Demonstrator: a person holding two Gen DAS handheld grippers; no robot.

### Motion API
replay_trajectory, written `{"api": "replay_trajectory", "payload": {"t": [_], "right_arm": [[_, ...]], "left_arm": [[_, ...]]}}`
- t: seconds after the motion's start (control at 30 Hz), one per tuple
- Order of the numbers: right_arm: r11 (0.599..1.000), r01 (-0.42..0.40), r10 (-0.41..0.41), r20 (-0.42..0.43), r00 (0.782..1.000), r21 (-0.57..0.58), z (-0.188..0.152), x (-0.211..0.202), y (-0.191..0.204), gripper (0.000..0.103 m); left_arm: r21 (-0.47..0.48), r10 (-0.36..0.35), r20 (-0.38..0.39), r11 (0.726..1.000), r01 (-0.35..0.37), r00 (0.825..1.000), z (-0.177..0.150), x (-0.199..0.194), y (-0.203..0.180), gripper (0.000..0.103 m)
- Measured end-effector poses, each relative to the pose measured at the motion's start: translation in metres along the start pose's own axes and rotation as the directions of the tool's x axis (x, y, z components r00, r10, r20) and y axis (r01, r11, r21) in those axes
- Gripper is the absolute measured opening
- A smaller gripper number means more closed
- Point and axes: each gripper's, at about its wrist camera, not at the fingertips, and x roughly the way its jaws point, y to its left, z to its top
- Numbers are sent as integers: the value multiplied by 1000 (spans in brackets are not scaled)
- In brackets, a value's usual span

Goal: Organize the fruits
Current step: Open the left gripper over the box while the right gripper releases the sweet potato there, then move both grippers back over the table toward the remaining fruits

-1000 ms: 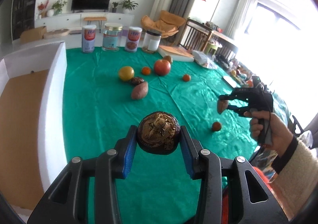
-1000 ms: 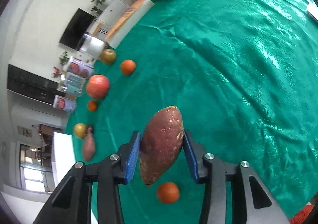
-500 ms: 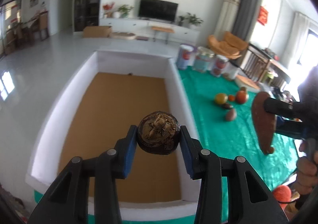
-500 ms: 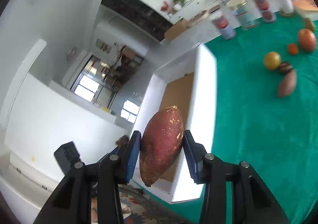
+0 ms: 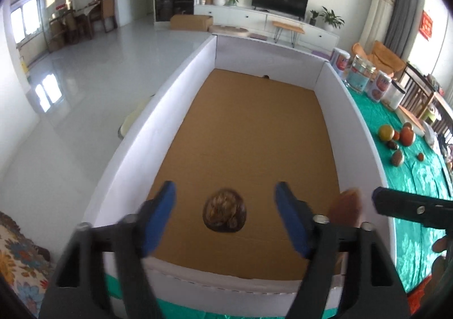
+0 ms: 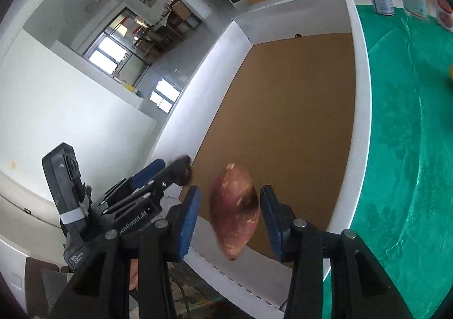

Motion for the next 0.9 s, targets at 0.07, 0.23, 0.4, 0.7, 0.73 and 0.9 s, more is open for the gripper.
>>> {"api": "replay_trajectory", "payload": {"t": [0.07, 0.23, 0.4, 0.7, 0.73, 0.9], "right_arm": [[1000, 7, -9, 60, 998, 28, 3, -25, -15, 86], [996, 83, -90, 212, 973, 43, -30, -104, -65, 91], [950, 267, -306, 322, 896, 160, -105, -182, -132, 96], [760, 559, -650, 405, 643, 332, -211, -281, -178, 96], [741, 578, -671, 403, 622, 341, -218, -287, -181, 96], [726, 555, -688, 421, 591, 406, -238, -306, -202, 96]], "left_arm": [[3, 15, 45, 1000, -15, 999, 1, -7, -5, 94], [86, -80, 107, 994, 71, 991, 5, -27, -38, 95], [274, -241, 164, 943, 190, 957, -3, -44, -108, 97], [522, -235, 113, 840, 144, 965, -36, -30, -200, 98], [539, -230, 97, 830, 144, 968, -39, -29, -203, 98], [581, -238, 95, 802, 141, 967, -51, -34, -216, 98]]}}
